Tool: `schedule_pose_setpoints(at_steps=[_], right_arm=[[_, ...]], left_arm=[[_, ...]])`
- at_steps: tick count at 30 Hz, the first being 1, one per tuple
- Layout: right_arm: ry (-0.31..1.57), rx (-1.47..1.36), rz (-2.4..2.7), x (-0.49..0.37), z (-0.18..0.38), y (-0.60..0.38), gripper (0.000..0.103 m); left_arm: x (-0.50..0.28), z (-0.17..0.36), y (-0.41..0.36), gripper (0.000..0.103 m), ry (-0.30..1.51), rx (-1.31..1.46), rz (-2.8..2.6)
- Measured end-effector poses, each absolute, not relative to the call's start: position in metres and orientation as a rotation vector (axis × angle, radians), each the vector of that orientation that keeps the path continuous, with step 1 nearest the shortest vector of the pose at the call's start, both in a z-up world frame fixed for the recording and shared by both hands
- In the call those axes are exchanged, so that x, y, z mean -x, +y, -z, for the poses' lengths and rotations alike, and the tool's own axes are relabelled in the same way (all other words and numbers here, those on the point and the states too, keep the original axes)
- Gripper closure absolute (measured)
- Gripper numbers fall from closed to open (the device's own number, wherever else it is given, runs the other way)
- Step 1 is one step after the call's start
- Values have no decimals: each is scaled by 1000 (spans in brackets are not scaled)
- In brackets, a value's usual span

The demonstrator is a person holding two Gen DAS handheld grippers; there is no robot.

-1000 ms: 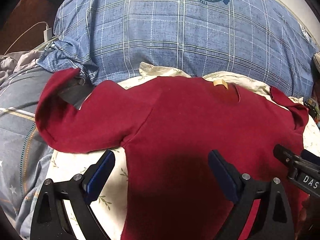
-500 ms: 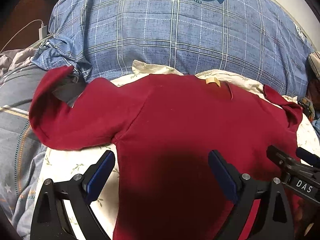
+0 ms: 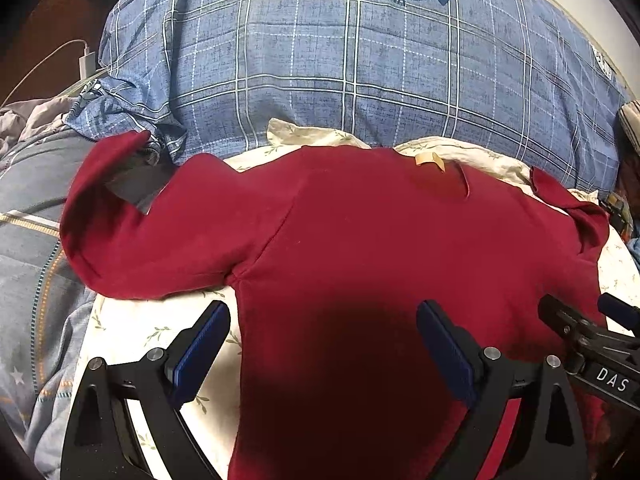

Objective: Fold small clothes

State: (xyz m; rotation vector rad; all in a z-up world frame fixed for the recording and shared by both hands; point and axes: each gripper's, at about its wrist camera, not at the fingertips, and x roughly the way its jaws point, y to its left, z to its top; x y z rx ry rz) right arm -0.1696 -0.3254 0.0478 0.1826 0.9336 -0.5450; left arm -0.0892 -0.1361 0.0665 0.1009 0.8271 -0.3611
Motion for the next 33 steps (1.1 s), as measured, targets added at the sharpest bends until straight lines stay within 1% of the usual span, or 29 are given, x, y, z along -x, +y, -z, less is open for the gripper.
schedule_pose_setpoints(at_steps=[33], right_arm=[[980,-181,514,163,-37,-320,0]], left_arm=[[84,-62,-133,8,836,-109,359]])
